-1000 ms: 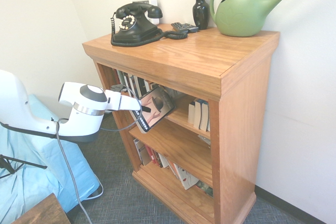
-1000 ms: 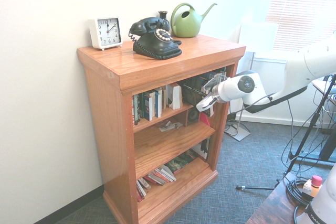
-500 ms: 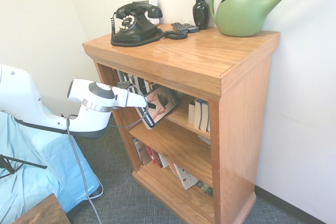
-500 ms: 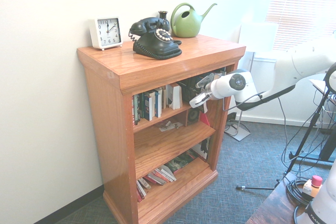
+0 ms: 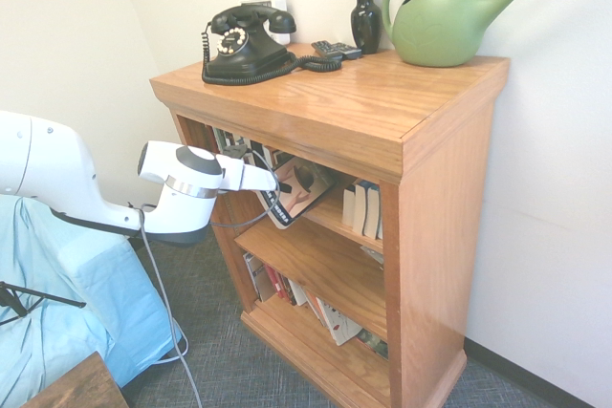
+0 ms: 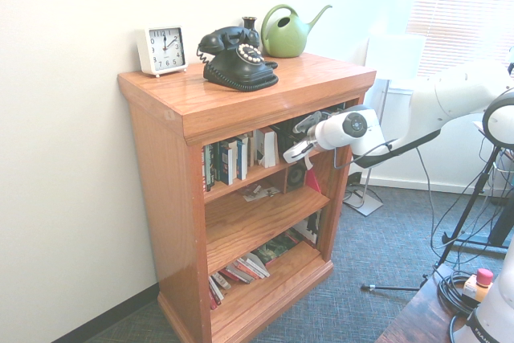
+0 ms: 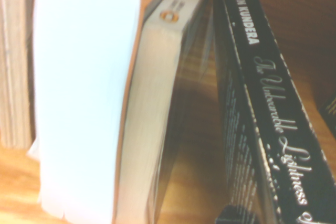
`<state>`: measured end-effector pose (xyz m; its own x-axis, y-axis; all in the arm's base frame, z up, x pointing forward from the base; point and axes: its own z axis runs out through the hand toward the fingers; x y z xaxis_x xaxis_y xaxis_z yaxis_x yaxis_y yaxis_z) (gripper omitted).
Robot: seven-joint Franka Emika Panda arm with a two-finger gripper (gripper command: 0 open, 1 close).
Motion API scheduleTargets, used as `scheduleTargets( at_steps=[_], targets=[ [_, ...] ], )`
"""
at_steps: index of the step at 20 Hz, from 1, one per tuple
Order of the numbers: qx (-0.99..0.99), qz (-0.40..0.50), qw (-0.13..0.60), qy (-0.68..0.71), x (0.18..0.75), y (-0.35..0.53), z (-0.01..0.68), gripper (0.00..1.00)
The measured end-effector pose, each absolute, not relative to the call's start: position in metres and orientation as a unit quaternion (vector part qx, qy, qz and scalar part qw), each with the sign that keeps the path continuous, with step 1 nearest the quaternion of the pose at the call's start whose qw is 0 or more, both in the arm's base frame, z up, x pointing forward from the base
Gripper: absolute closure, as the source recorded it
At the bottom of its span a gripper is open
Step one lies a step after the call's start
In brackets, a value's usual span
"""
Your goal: Organize the shelf
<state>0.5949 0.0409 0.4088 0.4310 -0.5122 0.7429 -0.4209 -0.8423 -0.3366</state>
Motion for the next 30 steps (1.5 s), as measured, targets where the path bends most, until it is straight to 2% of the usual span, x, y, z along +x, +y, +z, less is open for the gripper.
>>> scheduleTargets(
  at_steps=[15,16,30],
  targets=[
    [-0.836,-0.451,0.079,0.302,0.614,0.046,0.427,1.0],
    [-0.837,-0.45,0.078,0.302,0.614,0.046,0.425,0.0],
    [-0.842,-0.447,0.072,0.293,0.614,0.045,0.425,0.0]
  ],
)
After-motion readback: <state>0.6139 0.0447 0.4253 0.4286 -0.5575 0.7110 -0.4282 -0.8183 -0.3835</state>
